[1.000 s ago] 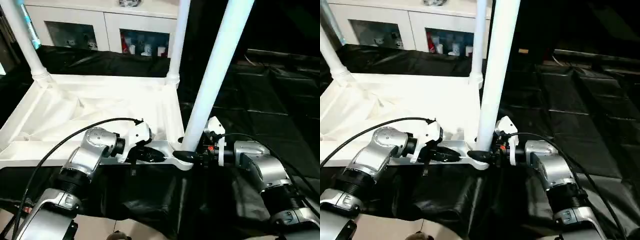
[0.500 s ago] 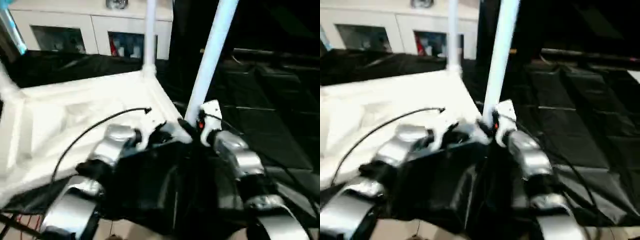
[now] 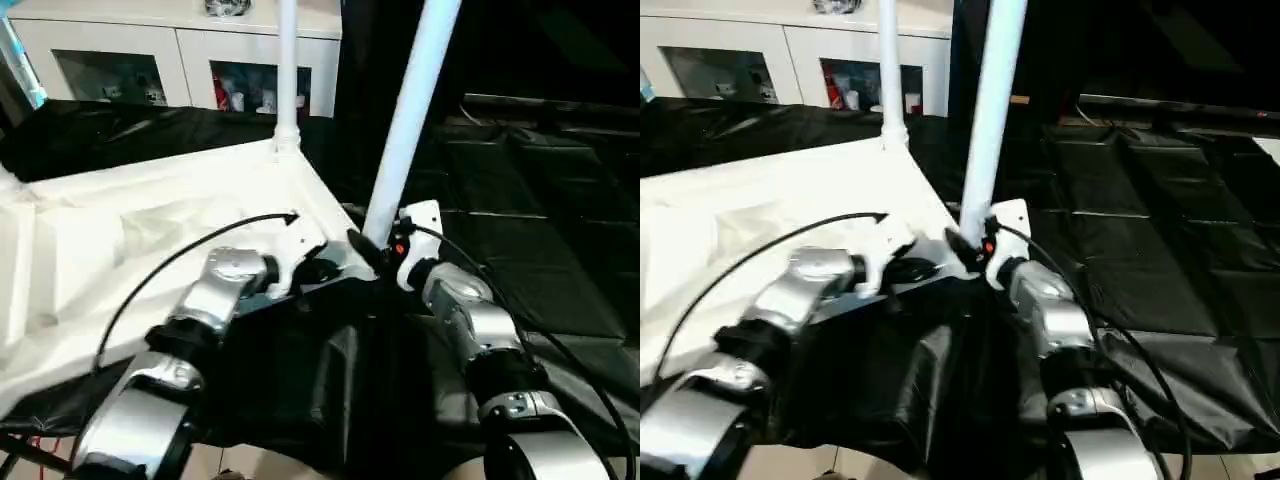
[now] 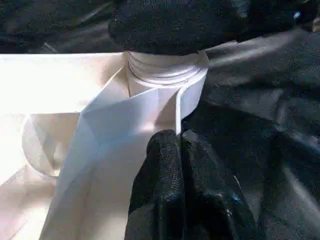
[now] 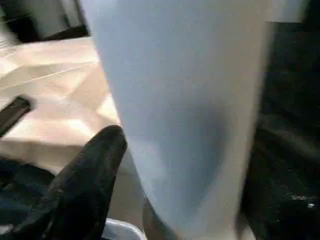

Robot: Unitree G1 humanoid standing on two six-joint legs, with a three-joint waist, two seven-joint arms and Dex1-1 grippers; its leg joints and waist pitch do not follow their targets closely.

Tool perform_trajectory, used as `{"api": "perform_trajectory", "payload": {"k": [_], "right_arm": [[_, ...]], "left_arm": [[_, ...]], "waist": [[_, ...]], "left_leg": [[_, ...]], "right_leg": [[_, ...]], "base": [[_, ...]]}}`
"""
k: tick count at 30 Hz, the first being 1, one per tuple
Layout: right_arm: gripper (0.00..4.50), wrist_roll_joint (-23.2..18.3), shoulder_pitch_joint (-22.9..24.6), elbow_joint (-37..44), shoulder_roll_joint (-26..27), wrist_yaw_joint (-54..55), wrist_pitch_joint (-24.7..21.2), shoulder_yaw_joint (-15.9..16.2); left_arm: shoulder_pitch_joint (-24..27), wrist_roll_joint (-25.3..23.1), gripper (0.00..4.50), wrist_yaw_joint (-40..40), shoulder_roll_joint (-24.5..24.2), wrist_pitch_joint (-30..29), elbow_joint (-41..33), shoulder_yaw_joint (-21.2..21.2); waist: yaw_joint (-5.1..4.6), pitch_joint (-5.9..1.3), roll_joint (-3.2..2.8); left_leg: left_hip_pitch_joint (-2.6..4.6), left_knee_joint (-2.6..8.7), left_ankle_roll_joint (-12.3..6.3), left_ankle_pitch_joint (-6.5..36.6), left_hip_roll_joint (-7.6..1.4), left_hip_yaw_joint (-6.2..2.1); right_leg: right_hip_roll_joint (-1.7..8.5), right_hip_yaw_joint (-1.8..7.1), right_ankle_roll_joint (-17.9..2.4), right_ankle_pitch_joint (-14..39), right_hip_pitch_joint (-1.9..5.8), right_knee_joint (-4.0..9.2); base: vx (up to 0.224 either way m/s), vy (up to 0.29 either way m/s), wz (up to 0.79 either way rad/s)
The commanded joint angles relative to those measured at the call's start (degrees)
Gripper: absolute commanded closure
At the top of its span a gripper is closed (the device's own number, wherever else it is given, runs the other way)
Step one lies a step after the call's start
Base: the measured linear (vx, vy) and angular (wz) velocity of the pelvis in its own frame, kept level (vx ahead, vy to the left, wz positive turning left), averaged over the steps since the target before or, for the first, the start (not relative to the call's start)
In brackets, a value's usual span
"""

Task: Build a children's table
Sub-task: Rotate leg to tighten

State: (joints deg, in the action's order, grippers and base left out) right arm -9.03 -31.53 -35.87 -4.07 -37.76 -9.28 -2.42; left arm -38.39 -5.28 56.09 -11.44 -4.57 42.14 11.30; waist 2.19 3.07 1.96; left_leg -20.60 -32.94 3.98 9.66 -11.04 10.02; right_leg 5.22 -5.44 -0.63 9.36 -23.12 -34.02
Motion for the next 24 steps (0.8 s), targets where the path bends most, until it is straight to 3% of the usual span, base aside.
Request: {"api": "perform_trajectory", "payload": {"k": [1,4,8,13,16,17,20,22,23,24], "right_arm": [[1.07,-0.9,1.2,1.1,1.3,-8.0,-3.0,6.8],[1.07,-1.6,2.3,3.5,-1.0,-12.5,-3.8,8.1],[1.07,-2.7,4.6,8.0,-5.7,-21.0,-6.4,10.6],[1.07,-2.5,5.6,9.6,-7.8,-25.1,-7.3,12.0],[1.07,-1.9,6.4,11.0,-9.6,-28.2,-7.8,13.7],[1.32,-1.9,6.5,11.2,-9.7,-28.5,-7.9,13.8],[1.39,-1.7,6.4,11.4,-10.0,-28.9,-7.9,14.3],[1.75,-1.7,6.4,11.4,-10.1,-29.0,-7.8,14.5],[1.80,-1.6,6.5,11.7,-10.3,-29.2,-7.9,14.7],[1.80,-1.6,6.6,11.9,-10.3,-29.3,-8.0,14.8]], "left_arm": [[-0.1,3.9,4.50,4.7,2.1,3.6,-4.2,2.2],[0.9,4.4,4.50,7.6,0.8,3.6,-5.8,2.8],[2.4,4.4,4.50,11.8,-2.3,3.8,-7.6,3.7],[3.4,4.7,4.50,14.4,-4.0,3.2,-9.1,3.9],[5.4,5.5,4.50,19.3,-6.8,0.8,-12.9,4.6],[5.8,5.7,4.50,20.2,-7.3,0.3,-13.7,4.7],[6.6,6.2,4.50,22.2,-8.7,-1.1,-15.3,5.3],[6.9,6.3,4.50,22.9,-9.1,-1.5,-15.7,5.5],[7.0,6.4,4.50,23.1,-9.3,-1.6,-15.9,5.5],[7.1,6.4,4.50,23.0,-9.3,-1.5,-15.9,5.4]], "waist": [[0.35,-3.61,-0.10],[0.62,-3.57,-0.24],[1.03,-3.50,-0.21],[1.50,-3.45,0.04],[1.49,-3.47,-0.04],[1.40,-3.41,-0.10],[1.41,-3.40,-0.06],[1.31,-3.36,-0.14],[1.31,-3.38,0.16],[1.35,-3.36,0.10]], "left_leg": [[0.22,4.00,-2.38,16.5,-2.43,-0.60],[0.37,4.01,-2.33,16.5,-2.48,-0.48],[0.35,4.09,-2.29,16.6,-2.52,-0.45],[0.38,4.17,-1.48,17.1,-2.57,-0.64],[0.31,4.20,-1.65,16.6,-2.70,-0.53],[0.23,4.22,-1.68,16.5,-2.65,-0.48],[0.38,4.21,-1.24,17.0,-2.64,-0.49],[0.42,4.26,-1.02,17.4,-2.65,-0.52],[0.42,4.19,-1.04,17.5,-2.63,-0.47],[0.40,4.20,-0.96,17.4,-2.62,-0.53]], "right_leg": [[3.64,3.17,-11.3,18.1,2.82,4.59],[3.71,3.23,-12.2,16.8,2.74,4.48],[3.63,3.24,-11.8,17.2,2.79,4.48],[3.86,3.17,-10.8,20.3,2.77,4.64],[3.70,3.25,-11.5,18.1,2.73,4.25],[3.63,3.21,-11.8,17.8,2.73,4.27],[3.69,3.24,-12.0,18.4,2.64,4.27],[3.66,3.24,-11.9,18.9,2.62,4.27],[3.71,3.28,-11.7,19.3,2.59,4.38],[3.78,3.28,-11.6,19.4,2.62,4.32]], "base": [[0.000,0.000,0.00],[0.000,0.000,0.00],[0.000,0.000,0.00],[0.000,0.000,0.00],[0.000,0.000,0.00],[0.000,0.000,0.00],[0.000,0.000,0.00],[0.000,0.000,0.00],[0.000,0.000,0.00],[0.000,0.000,0.00]]}}
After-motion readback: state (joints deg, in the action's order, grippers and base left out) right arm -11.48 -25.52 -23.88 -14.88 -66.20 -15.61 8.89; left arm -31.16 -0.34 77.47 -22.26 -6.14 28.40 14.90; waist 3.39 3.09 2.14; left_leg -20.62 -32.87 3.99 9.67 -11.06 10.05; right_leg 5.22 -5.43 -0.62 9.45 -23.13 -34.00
